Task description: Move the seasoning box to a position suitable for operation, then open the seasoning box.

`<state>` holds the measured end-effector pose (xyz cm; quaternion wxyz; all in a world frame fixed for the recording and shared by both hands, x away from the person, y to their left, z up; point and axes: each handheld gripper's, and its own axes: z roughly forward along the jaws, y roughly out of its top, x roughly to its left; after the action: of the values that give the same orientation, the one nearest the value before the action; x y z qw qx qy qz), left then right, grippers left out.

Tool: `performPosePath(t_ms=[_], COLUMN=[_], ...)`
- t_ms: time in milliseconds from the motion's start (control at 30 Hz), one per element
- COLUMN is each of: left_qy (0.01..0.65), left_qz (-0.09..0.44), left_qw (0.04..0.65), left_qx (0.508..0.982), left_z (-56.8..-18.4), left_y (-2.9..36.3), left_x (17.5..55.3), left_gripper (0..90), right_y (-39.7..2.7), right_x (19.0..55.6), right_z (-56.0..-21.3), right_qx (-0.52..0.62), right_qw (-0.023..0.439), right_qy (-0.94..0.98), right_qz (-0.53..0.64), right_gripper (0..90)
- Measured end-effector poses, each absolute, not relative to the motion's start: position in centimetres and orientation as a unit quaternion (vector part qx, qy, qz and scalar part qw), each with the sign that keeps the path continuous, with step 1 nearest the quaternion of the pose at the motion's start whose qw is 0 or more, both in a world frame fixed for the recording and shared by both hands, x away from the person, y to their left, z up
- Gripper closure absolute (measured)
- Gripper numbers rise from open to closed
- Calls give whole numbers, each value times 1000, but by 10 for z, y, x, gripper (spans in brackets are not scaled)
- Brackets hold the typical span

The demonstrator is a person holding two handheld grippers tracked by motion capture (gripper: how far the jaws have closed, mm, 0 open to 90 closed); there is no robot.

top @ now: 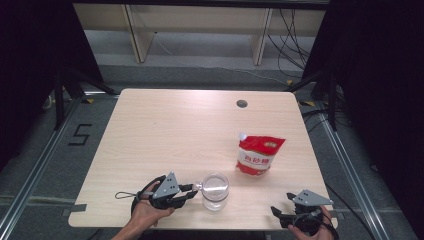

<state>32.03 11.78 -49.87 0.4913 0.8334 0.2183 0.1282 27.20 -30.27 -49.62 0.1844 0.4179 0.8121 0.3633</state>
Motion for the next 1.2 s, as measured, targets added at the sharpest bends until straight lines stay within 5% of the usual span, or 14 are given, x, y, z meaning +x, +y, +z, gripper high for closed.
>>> performPosePath(t_ms=[467, 567, 767, 1200], left_qy=[236, 243, 258, 270], left_qz=[116, 93, 81, 83], left_qw=[494, 483, 485, 504], left_qx=[829, 836, 832, 816], left_z=[-498, -496, -491, -468], left_y=[125, 129, 140, 146], left_x=[317, 317, 318, 309], left_gripper=[726, 533, 329, 329], right_y=[-303, -302, -302, -302], right_x=[272, 272, 272, 273], right_z=[-496, -496, -496, -497], right_qx=[419, 420, 417, 411], right_qw=[185, 184, 184, 179], right_qy=[811, 811, 813, 815], right_qz=[363, 363, 363, 368], right_gripper=[247, 247, 247, 255])
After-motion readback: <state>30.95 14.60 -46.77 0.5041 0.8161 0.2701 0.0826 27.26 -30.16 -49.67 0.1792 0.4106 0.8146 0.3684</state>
